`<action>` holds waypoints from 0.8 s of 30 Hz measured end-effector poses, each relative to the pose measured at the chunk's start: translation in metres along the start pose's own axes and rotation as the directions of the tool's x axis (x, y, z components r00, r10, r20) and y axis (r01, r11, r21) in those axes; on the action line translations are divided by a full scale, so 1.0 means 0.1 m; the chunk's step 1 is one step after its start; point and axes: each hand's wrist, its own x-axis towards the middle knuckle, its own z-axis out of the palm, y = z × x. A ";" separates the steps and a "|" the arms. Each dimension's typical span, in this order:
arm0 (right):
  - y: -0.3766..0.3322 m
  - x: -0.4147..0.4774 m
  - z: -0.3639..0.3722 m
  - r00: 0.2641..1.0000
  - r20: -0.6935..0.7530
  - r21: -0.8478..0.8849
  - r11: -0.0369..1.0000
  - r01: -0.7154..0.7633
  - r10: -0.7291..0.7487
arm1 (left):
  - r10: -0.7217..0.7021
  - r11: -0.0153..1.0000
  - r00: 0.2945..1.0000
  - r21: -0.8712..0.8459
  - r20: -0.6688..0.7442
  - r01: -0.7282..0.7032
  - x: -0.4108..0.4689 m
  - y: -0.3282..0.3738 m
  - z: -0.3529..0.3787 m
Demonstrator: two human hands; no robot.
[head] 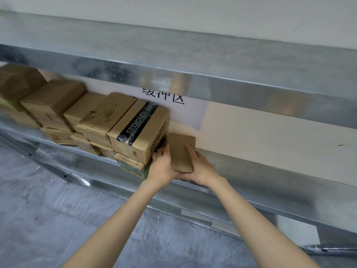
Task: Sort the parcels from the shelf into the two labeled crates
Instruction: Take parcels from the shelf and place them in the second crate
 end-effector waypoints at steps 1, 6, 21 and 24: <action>0.01 -0.02 -0.01 1.000 -0.004 0.012 1.000 0.007 -0.007 | 0.006 1.000 1.000 -0.007 -0.011 -0.006 -0.02 0.03 -0.01; 0.07 -0.27 -0.12 0.995 -0.096 0.057 0.997 0.045 -0.040 | 0.096 0.992 0.991 -0.069 -0.090 -0.102 -0.15 0.22 -0.07; 0.96 -2.64 -1.00 0.910 -0.411 0.297 0.952 0.072 0.060 | 0.299 0.826 0.948 -0.528 0.112 -0.198 -1.52 2.13 0.14; 1.19 -3.34 -1.15 0.851 -0.513 0.404 0.906 0.125 0.111 | 0.399 0.717 0.907 -0.663 0.138 -0.214 -1.90 2.65 0.27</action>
